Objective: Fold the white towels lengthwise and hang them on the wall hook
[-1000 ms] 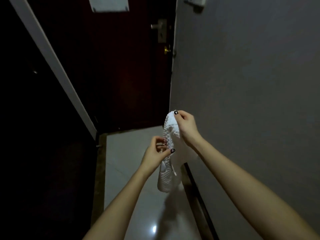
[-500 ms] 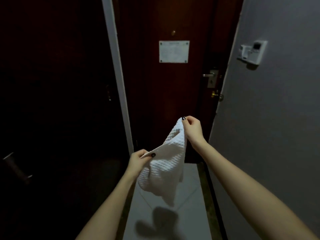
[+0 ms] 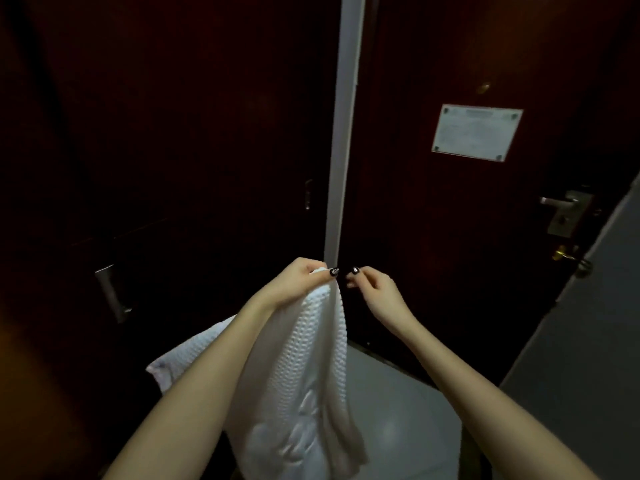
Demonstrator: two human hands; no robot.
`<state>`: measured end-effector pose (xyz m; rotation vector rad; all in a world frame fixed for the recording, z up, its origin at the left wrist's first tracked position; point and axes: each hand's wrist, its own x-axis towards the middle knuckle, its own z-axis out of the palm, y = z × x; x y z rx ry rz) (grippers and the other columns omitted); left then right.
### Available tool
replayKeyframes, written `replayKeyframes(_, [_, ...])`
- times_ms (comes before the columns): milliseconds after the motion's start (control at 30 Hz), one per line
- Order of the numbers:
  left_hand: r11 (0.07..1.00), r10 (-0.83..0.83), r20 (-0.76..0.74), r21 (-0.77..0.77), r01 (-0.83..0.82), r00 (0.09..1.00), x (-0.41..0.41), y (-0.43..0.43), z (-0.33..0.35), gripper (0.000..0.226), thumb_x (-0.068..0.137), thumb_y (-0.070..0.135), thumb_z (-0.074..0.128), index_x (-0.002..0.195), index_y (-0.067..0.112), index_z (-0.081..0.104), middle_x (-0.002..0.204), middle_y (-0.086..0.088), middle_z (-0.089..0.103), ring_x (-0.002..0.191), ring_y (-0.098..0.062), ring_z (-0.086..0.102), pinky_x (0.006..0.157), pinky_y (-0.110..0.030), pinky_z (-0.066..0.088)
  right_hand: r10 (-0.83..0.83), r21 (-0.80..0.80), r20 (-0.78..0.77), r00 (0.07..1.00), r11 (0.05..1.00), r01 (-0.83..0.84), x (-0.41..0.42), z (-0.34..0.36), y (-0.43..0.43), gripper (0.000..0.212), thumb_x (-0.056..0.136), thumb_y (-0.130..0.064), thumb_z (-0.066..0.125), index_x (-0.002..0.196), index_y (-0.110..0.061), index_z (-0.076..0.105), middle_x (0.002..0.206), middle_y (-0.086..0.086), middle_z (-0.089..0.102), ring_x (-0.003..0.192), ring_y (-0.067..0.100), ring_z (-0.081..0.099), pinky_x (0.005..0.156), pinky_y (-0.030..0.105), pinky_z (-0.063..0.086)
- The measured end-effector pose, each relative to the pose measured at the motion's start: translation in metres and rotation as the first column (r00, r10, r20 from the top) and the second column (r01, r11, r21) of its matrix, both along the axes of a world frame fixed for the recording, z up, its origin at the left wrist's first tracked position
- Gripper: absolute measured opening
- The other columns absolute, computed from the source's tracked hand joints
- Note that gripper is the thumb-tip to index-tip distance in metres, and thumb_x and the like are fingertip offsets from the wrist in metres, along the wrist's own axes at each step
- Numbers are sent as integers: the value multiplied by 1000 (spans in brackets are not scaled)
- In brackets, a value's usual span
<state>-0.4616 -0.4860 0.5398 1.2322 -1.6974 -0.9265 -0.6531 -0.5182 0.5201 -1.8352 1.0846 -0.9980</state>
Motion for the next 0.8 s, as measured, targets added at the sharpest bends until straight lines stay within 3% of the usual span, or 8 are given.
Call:
replayKeyframes(100, [998,43,-39,46,-41,998,5,-3,11,62,86,46,63,85,-16,57,78,-13,50,76,-22,43,71,-36,32,270,40,97,958,961,-275,12,12,-4,13,98,-16,55,98,-13,68,94,-4,70,88,-1,65,80,13,48])
replayKeyframes(200, [992,106,4,71,-106,994,20,4,25,41,84,49,63,75,9,69,69,-4,60,66,-17,53,62,-26,42,423,78,131,896,897,-435,25,14,-9,11,95,-9,60,85,-6,64,75,-9,64,70,0,59,69,16,46])
replayKeyframes(333, [970,230,35,70,-232,973,31,25,37,34,84,48,64,61,23,63,61,3,54,58,-8,48,55,-17,36,563,50,135,815,818,-573,50,22,-6,18,97,-14,58,84,-2,59,81,9,57,76,18,53,69,27,42])
replayKeyframes(400, [951,299,-8,92,-297,954,42,41,36,32,83,43,67,63,20,58,60,5,50,55,-7,44,53,-19,33,603,33,155,782,788,-614,60,26,-2,25,99,-17,54,83,2,57,79,16,51,75,22,48,69,35,37])
replayKeyframes(500, [908,415,-172,149,-392,894,58,77,23,26,75,39,77,74,16,66,66,8,63,59,-6,58,54,-17,43,627,26,228,745,760,-649,70,35,3,40,101,-24,49,86,13,52,78,20,48,76,26,45,68,39,34])
replayKeyframes(633, [847,508,-185,281,-450,841,57,124,-19,13,76,26,69,75,13,71,67,5,65,59,-7,56,56,-19,39,638,2,298,710,744,-668,83,44,12,39,103,-24,46,73,0,46,67,9,39,60,22,36,59,35,28])
replayKeyframes(700, [834,531,-209,299,-464,821,49,142,-35,10,84,18,66,78,19,74,72,7,68,66,-3,60,58,-15,43,637,-8,313,704,743,-669,86,45,14,37,103,-24,45,70,-8,43,62,2,35,56,15,32,57,32,25])
replayKeyframes(800, [780,625,-280,236,-579,728,46,158,-31,19,94,23,57,108,27,69,100,7,73,94,-10,68,72,-20,53,647,14,260,716,739,-673,87,42,8,41,103,-24,47,67,-4,43,63,8,37,56,20,35,58,34,27])
